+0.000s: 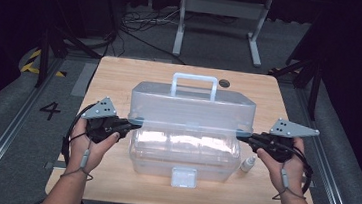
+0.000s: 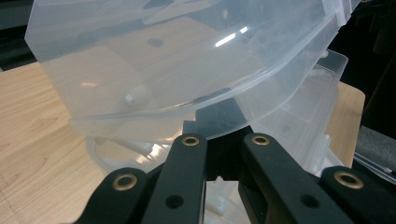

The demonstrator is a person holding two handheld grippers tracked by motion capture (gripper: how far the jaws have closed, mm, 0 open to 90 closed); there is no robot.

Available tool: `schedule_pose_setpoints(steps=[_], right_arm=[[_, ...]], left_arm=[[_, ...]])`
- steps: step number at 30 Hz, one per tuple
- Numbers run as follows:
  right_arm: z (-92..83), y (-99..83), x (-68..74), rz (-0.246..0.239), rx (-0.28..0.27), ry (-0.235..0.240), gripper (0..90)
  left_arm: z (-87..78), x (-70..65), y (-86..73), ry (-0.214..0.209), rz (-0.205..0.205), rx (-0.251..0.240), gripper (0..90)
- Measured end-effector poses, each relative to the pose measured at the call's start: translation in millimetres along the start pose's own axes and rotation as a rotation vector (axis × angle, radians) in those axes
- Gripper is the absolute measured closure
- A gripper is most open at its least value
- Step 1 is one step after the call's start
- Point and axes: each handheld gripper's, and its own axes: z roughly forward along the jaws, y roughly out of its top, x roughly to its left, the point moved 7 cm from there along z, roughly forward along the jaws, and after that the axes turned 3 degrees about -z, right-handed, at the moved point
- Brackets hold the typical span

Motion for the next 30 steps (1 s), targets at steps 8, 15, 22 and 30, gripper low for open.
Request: schedule_pose_setpoints(steps=[8, 15, 22, 30], right_arm=[[-0.2, 6.2, -3.7, -0.001, -0.01, -0.011, 90.0], [0.6, 12.6, -7.2, -0.003, -0.026, -0.025, 90.0], [2.1, 21.9, -13.5, 0.007, -0.04, -0.03, 90.0], [4.5, 32.2, -20.9, 0.014, -0.053, -0.038, 90.0]], left_arm=[[0.5, 2.5, 7.3, 0.006, 0.003, -0.005, 89.8], [0.8, 5.7, 13.7, 0.007, 0.005, -0.022, 89.8], [2.4, 10.6, 23.7, 0.022, 0.022, -0.025, 89.8], [3.7, 16.8, 34.9, 0.021, 0.021, -0.024, 89.5]])
